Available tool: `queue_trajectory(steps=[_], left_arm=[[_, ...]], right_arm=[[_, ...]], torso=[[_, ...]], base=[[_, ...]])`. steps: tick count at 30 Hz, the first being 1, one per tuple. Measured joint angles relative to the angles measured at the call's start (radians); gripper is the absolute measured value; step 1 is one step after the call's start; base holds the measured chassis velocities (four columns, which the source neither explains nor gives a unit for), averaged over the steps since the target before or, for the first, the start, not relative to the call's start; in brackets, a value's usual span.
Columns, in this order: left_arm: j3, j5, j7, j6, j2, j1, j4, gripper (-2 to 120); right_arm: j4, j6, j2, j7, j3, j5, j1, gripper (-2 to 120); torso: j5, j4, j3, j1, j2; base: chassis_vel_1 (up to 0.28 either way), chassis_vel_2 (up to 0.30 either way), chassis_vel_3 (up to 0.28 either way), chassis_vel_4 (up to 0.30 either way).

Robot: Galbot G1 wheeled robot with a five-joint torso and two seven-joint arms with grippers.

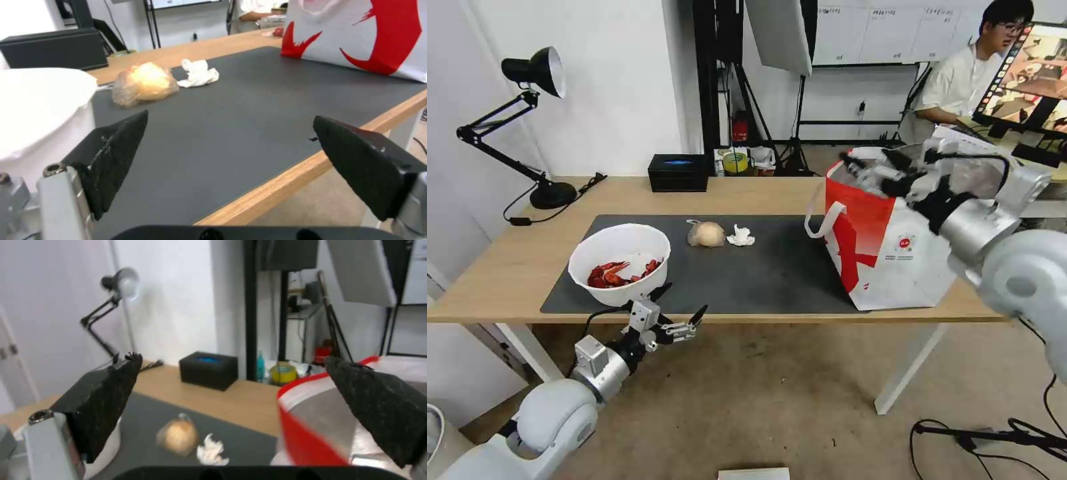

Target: Pick up the trash from the table and place it into the takeout bag.

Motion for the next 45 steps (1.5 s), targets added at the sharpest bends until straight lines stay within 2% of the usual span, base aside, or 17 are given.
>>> queue_trajectory(steps=[4,7,9,11,15,25,31,33,45], left_arm=[[-0.014,0.001,0.000,-0.002,-0.006,0.014,-0.007,100],[-0.041,0.016,-0.001,-0.019,-0.019,0.041,-0.010,100],[-0.044,0.018,-0.001,-0.020,-0.020,0.044,-0.010,100],[-0.064,0.030,-0.001,-0.026,-0.033,0.070,-0.015,100],[-0.072,0.054,-0.001,-0.035,-0.060,0.092,-0.015,100],[-0.100,0.117,-0.003,-0.040,-0.114,0.153,-0.014,100],[-0.117,0.131,-0.011,-0.045,-0.136,0.181,-0.014,100],[-0.129,0.142,-0.018,-0.055,-0.163,0.202,-0.009,100],[-0.136,0.150,-0.021,-0.065,-0.186,0.214,0.010,100]], right_arm=[[0.021,0.014,-0.002,-0.025,0.000,-0.052,-0.059,100],[0.051,0.053,0.019,-0.037,0.006,-0.139,-0.186,100],[0.054,0.058,0.022,-0.037,0.006,-0.148,-0.201,100],[0.066,0.097,0.058,-0.034,0.012,-0.223,-0.303,100],[0.065,0.151,0.106,-0.028,0.019,-0.327,-0.415,100],[0.059,0.245,0.169,0.021,0.037,-0.479,-0.581,100],[0.060,0.258,0.197,0.031,0.023,-0.521,-0.619,100],[0.039,0.272,0.231,0.039,0.005,-0.559,-0.636,100],[0.012,0.287,0.270,0.046,-0.013,-0.587,-0.678,100]], torso=[[0.0001,0.0000,0.000,0.000,0.000],[0.0001,0.0000,0.000,0.000,0.000],[0.0002,0.0000,0.000,0.000,0.000],[0.0004,0.0000,0.000,0.000,0.000],[0.0003,-0.0001,0.000,0.000,0.000],[0.0002,-0.0001,0.000,0.000,0.000],[0.0002,-0.0001,0.000,0.000,0.000],[0.0002,0.0000,0.000,0.000,0.000],[0.0002,0.0000,0.000,0.000,0.000]], base=[[0.000,0.000,0.000,0.000],[0.000,0.000,0.000,0.000],[0.000,0.000,0.000,0.000],[0.000,0.000,0.000,0.000],[0.000,0.000,0.000,0.000],[0.000,0.000,0.000,0.000],[0.000,0.000,0.000,0.000],[0.000,0.000,0.000,0.000],[0.000,0.000,0.000,0.000]])
